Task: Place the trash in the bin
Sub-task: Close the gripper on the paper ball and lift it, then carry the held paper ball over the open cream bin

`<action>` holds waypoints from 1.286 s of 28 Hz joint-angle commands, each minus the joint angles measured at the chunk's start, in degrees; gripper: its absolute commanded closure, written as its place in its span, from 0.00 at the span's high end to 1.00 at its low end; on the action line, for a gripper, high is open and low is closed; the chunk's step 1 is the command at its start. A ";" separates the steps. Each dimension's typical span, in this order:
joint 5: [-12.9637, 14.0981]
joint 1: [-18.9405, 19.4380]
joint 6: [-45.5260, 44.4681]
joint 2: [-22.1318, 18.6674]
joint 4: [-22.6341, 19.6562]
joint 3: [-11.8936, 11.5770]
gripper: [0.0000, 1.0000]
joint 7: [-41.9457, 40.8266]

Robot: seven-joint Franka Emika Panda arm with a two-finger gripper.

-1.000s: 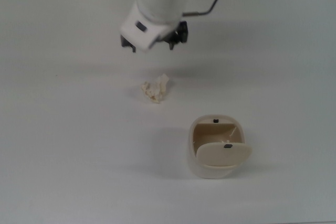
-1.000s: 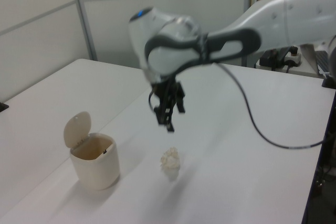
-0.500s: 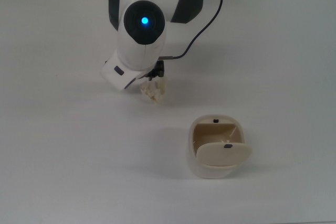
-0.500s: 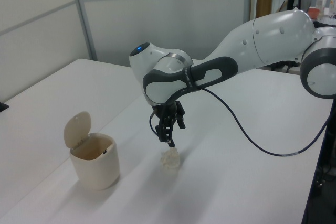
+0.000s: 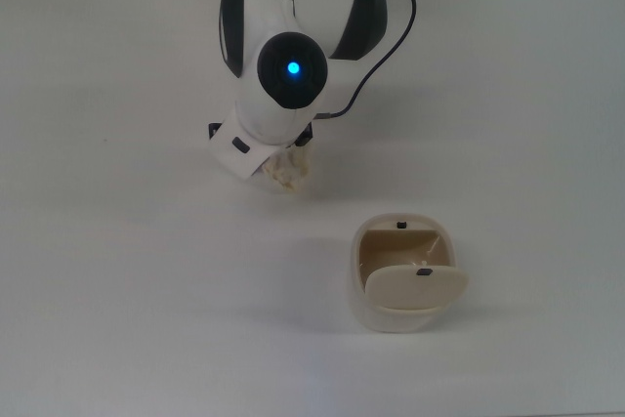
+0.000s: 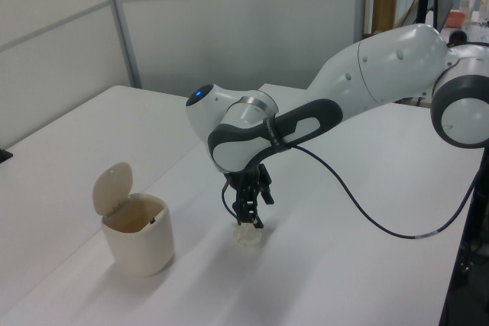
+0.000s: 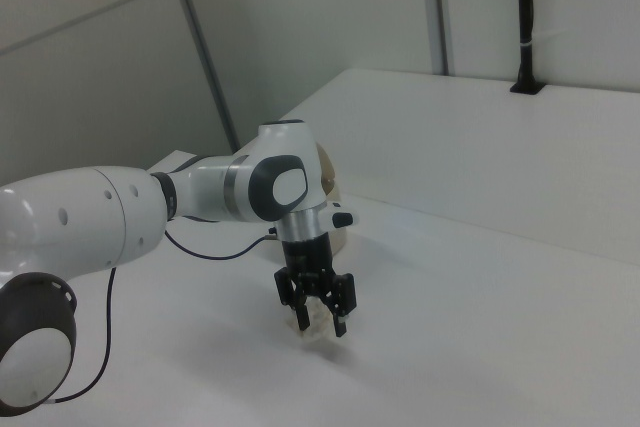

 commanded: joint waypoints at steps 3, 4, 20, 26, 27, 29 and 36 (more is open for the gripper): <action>-1.14 1.03 4.27 -0.66 -1.70 -0.20 0.10 -0.15; -1.14 1.03 4.53 -0.66 -1.70 -0.20 0.05 -0.15; -1.22 1.20 8.31 -3.03 -0.99 -0.20 0.00 0.29; -0.26 1.47 8.23 -6.46 0.93 0.06 0.00 0.82; 0.00 1.73 8.23 -6.72 1.46 0.15 0.00 0.91; 0.70 2.17 8.40 -7.60 2.52 0.15 0.00 1.08; 4.84 3.49 15.33 -7.96 4.81 0.85 0.00 1.08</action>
